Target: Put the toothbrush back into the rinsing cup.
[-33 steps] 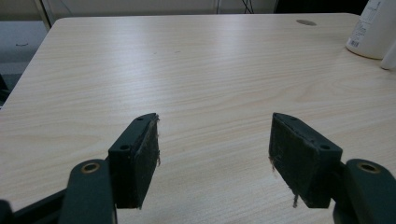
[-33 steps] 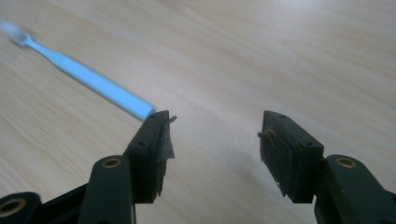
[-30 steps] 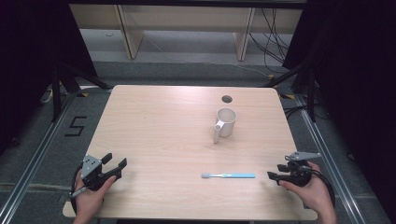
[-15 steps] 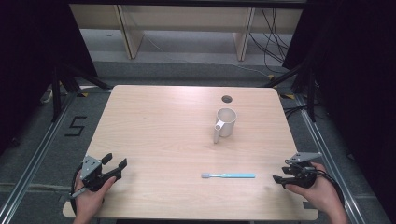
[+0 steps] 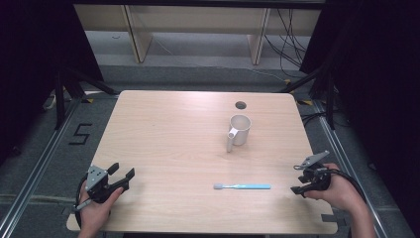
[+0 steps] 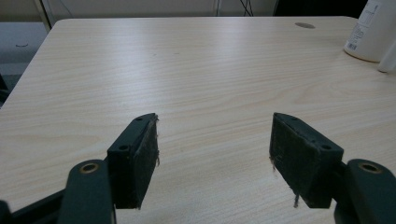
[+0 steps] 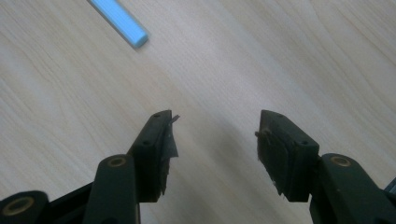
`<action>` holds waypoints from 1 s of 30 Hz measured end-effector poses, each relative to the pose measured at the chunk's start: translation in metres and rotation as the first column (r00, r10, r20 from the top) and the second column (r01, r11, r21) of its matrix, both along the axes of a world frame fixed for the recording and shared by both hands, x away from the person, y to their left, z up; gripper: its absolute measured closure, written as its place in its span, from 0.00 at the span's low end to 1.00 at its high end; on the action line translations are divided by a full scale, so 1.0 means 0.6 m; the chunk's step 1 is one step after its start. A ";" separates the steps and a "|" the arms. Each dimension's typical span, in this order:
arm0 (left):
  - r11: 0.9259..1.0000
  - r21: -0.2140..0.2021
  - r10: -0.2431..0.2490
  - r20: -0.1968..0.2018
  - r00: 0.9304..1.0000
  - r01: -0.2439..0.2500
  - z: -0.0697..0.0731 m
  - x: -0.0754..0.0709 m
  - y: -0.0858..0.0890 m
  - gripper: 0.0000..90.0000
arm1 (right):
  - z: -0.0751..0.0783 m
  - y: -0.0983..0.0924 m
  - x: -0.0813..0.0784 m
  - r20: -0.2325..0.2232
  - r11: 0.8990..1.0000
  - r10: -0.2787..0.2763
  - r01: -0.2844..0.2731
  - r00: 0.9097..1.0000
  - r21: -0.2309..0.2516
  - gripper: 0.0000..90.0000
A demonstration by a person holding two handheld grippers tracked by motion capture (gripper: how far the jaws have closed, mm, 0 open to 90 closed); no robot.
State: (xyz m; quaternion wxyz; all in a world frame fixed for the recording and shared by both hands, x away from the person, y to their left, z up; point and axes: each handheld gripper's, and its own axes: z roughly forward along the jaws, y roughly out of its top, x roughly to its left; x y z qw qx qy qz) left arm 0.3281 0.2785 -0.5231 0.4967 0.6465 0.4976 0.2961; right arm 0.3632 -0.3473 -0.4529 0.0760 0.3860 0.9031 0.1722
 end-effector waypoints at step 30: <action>1.000 0.001 -0.005 0.002 1.000 0.005 0.000 0.000 0.000 0.36 | 0.028 0.102 0.060 -0.144 0.917 0.322 -0.346 0.936 -0.198 0.56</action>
